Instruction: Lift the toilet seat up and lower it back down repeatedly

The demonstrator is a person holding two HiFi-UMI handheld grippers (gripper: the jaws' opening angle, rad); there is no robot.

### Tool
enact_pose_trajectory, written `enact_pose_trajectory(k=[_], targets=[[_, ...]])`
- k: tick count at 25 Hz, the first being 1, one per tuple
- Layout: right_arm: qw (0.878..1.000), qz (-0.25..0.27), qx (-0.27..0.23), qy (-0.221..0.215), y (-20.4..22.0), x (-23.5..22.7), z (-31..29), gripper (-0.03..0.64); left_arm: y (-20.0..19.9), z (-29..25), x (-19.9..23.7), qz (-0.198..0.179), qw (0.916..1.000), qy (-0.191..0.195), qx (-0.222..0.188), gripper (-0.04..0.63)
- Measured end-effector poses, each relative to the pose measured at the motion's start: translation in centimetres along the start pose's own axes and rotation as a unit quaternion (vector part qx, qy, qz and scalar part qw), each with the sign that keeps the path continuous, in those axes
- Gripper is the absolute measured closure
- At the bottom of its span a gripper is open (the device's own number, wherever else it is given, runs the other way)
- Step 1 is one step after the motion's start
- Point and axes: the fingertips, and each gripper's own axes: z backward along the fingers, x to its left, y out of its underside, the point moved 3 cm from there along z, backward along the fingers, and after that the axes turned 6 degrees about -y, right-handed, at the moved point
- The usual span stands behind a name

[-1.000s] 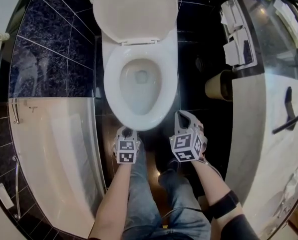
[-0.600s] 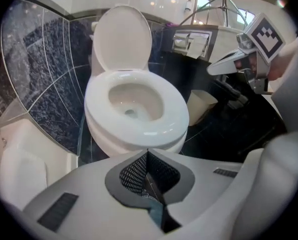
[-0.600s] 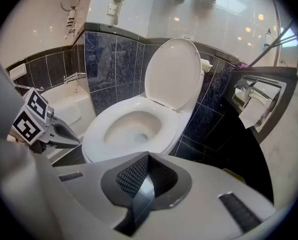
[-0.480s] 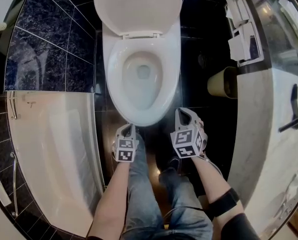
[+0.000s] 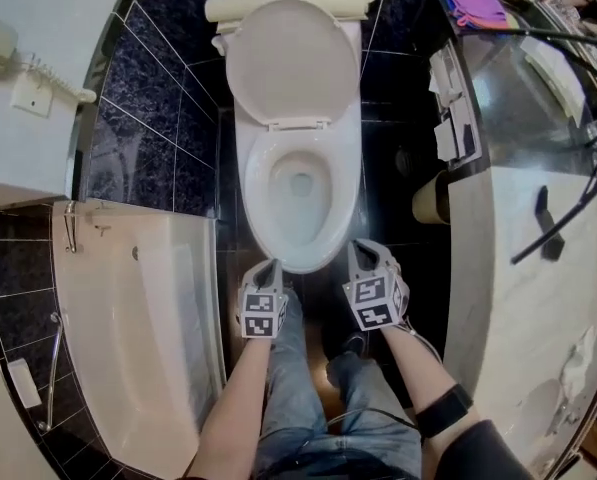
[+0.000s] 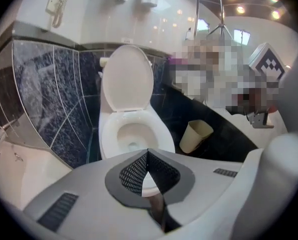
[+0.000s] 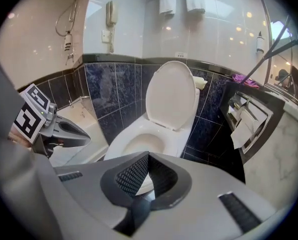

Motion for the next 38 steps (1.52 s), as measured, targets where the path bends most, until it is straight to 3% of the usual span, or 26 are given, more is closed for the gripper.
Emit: enact_pose_trajectory(k=[9,17,25,38], targets=[[0.997,-0.004,-0.078,-0.021,-12.3,0.8,12.8,0.6,-16.1,14.3,-1.2,-0.027,0.9946,-0.007,-0.1,0.603],[0.99,-0.003,-0.143,-0.011,-20.1,0.1,22.8,0.6,-25.1,24.6,-2.2,-0.047,0.986,-0.007,-0.16,0.603],[0.986,0.021,-0.164,0.006,-21.9,0.6,28.0,0.6,-29.3,30.9,-2.4,-0.048,0.9783,-0.008,-0.201,0.603],[0.988,0.026,-0.154,0.001,-19.7,3.0,30.8,0.599,-27.2,34.8,-2.9,-0.04,0.9738,-0.017,-0.223,0.604]])
